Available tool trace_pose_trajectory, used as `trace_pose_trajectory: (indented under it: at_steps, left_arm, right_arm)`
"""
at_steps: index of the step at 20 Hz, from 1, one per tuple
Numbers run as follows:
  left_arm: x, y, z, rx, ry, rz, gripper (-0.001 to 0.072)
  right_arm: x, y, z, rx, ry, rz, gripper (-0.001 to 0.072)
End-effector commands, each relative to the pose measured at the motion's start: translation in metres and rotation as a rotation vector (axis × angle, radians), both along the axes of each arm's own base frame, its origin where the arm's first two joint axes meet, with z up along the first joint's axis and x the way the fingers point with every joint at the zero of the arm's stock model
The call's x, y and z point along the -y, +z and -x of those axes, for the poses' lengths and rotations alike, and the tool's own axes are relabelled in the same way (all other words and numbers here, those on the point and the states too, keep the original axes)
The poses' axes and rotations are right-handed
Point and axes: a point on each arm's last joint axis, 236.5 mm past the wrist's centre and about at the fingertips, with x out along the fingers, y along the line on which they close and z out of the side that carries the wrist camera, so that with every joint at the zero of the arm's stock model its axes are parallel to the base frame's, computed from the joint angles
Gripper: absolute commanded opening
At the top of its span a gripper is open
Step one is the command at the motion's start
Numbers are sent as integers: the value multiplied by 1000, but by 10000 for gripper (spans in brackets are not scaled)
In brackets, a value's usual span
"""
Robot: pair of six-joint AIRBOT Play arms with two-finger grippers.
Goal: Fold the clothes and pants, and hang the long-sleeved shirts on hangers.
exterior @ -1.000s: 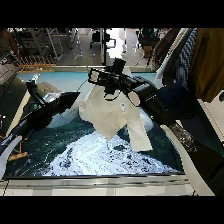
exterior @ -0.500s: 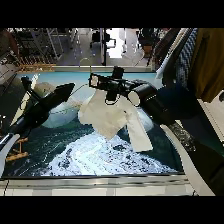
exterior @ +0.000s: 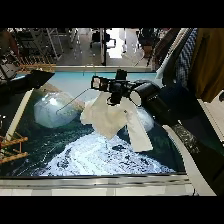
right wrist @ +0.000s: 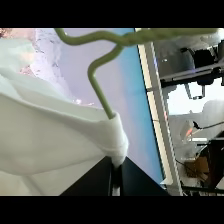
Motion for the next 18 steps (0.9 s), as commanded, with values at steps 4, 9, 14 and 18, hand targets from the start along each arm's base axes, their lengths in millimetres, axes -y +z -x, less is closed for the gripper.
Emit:
trace_pose_trajectory:
  at_steps: [4, 9, 14, 18]
  left_arm:
    - [19, -68, 73, -502, -55, -84, 645]
    - [107, -125, 52, -505, 0, -37, 647]
    - [155, -127, 3, -355, 163, 12, 649]
    - [165, -132, -5, -358, 159, 60, 695]
  right_arm:
    - [79, 24, -28, -4, -382, -200, 10]
    - [84, 56, -21, 41, -386, -231, 10]
    - [90, 55, -15, 12, -407, -219, 10]
    - [87, 55, -12, 3, -404, -218, 10]
